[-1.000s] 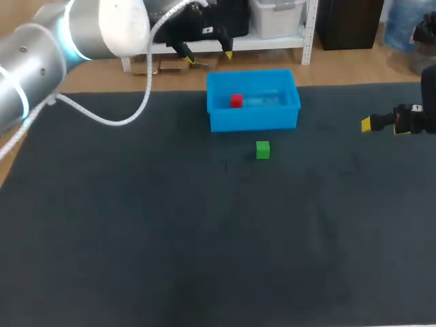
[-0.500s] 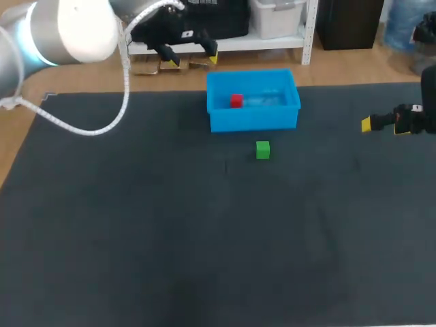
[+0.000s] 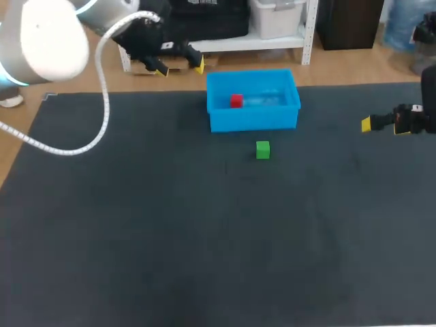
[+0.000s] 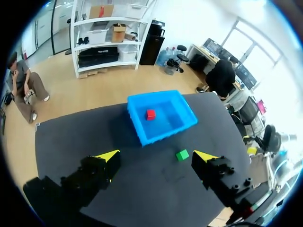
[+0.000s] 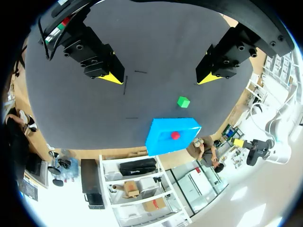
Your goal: Use the left arm to pick the red cube and place it into the blue plastic box first, then use the right arm to grasp the green cube and put it into the same blue plastic box after the first action is fully finished.
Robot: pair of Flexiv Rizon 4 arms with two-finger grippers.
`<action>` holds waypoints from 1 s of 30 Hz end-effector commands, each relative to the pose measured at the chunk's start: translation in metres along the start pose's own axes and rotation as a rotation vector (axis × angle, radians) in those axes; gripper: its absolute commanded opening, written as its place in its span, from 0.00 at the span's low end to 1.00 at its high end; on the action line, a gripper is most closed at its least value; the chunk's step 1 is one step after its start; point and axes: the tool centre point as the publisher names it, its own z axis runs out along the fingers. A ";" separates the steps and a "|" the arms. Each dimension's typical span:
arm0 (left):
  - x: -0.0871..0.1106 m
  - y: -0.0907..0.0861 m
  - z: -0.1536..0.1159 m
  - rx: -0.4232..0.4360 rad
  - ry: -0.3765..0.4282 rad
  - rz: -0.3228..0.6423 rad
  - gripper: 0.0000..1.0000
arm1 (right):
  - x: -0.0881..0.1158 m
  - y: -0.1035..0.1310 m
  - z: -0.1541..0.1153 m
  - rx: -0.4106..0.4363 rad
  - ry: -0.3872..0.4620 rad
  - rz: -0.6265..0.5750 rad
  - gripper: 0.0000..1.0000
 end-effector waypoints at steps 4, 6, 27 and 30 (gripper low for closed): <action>0.019 0.003 -0.012 0.040 -0.063 0.030 1.00 | 0.000 0.000 0.000 0.000 0.001 -0.001 1.00; 0.022 0.004 -0.014 0.050 -0.056 0.039 1.00 | 0.000 0.000 0.000 0.000 0.001 -0.001 1.00; 0.065 0.000 -0.021 0.133 0.013 0.116 1.00 | 0.000 0.000 0.000 0.000 0.001 -0.001 1.00; 0.073 -0.001 -0.021 0.139 0.026 0.123 1.00 | 0.000 0.000 0.000 0.000 0.001 -0.001 1.00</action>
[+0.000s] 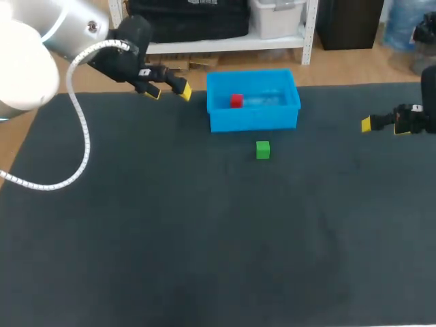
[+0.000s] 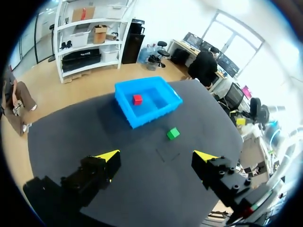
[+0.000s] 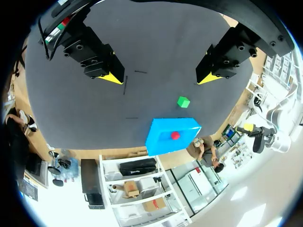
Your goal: Use the left arm to pick the red cube and place it into the blue plastic box first, then use the right arm to grasp the green cube and put it into the same blue plastic box after the first action is fully finished.
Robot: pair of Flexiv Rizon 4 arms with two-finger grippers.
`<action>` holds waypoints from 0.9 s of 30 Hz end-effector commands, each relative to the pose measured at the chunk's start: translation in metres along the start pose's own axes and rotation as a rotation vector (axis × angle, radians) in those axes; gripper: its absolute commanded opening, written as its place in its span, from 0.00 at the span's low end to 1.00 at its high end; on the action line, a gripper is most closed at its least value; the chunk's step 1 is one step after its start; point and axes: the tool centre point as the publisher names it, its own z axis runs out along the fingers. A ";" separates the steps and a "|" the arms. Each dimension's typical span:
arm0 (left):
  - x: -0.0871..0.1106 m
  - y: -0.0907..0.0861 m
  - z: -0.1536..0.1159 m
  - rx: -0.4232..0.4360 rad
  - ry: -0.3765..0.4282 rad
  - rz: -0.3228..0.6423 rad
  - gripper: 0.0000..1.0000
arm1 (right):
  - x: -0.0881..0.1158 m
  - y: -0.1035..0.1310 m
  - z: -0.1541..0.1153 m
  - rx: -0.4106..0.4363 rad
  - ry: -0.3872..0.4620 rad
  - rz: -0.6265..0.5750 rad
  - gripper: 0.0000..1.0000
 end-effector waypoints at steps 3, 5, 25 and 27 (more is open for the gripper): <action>0.017 0.001 -0.002 0.013 0.007 0.003 1.00 | 0.000 0.000 0.000 0.000 0.001 0.000 1.00; 0.021 0.002 0.000 0.014 0.014 0.000 1.00 | 0.000 0.000 0.000 0.000 0.001 0.000 1.00; 0.030 0.004 -0.002 0.019 0.020 -0.009 1.00 | 0.000 0.000 0.000 0.000 0.001 0.000 1.00; 0.030 0.004 -0.002 0.019 0.020 -0.009 1.00 | 0.000 0.000 0.000 0.000 0.001 0.000 1.00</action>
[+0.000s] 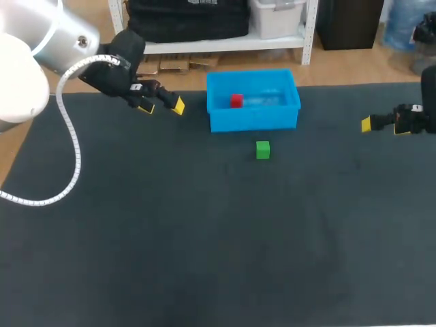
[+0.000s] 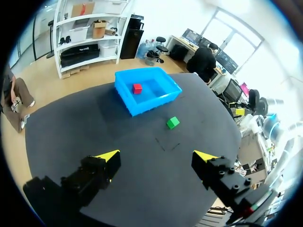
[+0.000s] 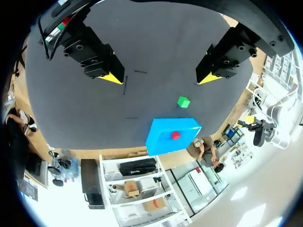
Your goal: Use the left arm to pick the red cube and place it into the blue plastic box first, then use the right arm to grasp the green cube and put it into the same blue plastic box after the first action is fully finished.
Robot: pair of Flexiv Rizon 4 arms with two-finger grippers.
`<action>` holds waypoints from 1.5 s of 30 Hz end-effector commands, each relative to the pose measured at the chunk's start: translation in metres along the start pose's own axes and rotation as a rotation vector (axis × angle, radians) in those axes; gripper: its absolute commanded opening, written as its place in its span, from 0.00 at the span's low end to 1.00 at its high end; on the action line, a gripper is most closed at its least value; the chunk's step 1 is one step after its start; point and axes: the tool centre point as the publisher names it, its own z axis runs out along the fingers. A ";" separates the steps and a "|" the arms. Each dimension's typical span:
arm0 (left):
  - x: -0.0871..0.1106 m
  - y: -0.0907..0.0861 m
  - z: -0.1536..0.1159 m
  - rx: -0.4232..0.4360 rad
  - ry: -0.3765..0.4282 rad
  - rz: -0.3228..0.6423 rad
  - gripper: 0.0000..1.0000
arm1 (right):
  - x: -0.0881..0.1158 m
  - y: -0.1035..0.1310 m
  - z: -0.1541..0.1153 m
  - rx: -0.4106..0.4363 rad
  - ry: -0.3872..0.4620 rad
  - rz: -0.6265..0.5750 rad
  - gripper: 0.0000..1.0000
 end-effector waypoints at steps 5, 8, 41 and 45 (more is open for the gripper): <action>0.002 0.000 -0.001 0.002 -0.004 0.001 1.00 | 0.000 0.000 0.000 0.000 0.001 0.000 1.00; 0.002 0.000 -0.001 0.002 -0.004 0.001 1.00 | 0.000 0.000 0.000 0.000 0.001 0.000 1.00; 0.002 0.000 -0.001 0.002 -0.004 0.001 1.00 | -0.024 0.100 0.046 0.087 0.092 -0.027 1.00; 0.002 0.000 -0.001 0.002 -0.004 0.001 1.00 | -0.031 0.107 0.052 0.090 0.101 -0.038 1.00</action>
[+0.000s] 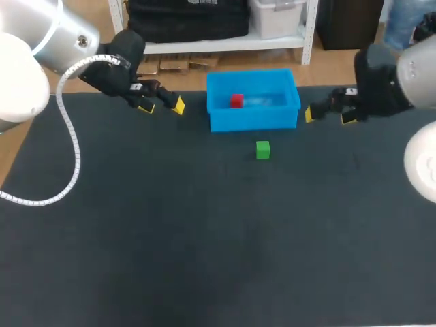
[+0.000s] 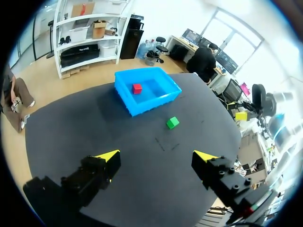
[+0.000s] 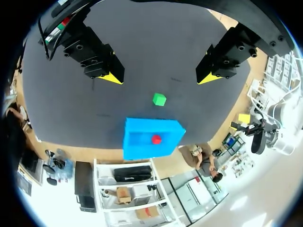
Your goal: Use the left arm to pick the red cube and place it into the blue plastic box first, then use the right arm to grasp the green cube and put it into the same blue plastic box after the first action is fully finished.
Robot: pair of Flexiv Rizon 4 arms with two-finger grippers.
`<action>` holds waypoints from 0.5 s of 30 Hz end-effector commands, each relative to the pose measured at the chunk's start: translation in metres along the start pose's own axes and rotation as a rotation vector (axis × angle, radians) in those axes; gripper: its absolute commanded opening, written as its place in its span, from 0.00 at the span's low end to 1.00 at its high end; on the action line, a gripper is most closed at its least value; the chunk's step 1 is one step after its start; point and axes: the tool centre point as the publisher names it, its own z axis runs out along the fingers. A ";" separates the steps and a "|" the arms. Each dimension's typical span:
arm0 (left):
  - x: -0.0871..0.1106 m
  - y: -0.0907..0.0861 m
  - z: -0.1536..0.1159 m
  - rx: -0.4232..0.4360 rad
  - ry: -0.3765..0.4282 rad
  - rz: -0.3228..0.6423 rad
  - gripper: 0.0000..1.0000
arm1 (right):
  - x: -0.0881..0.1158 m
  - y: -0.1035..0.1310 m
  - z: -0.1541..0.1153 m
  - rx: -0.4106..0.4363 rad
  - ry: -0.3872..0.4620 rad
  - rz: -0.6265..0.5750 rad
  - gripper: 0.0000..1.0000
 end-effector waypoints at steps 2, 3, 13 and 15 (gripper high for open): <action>0.001 0.001 0.000 0.003 -0.005 0.002 1.00 | -0.014 0.010 0.009 0.066 0.010 -0.007 1.00; 0.001 0.001 0.000 0.003 -0.005 0.002 1.00 | -0.016 0.011 0.010 0.070 0.011 -0.011 1.00; 0.001 0.001 0.000 0.003 -0.005 0.002 1.00 | -0.032 0.026 0.022 0.109 0.072 -0.022 1.00; 0.001 0.001 0.000 0.003 -0.005 0.002 1.00 | -0.034 0.028 0.025 0.113 0.081 -0.019 1.00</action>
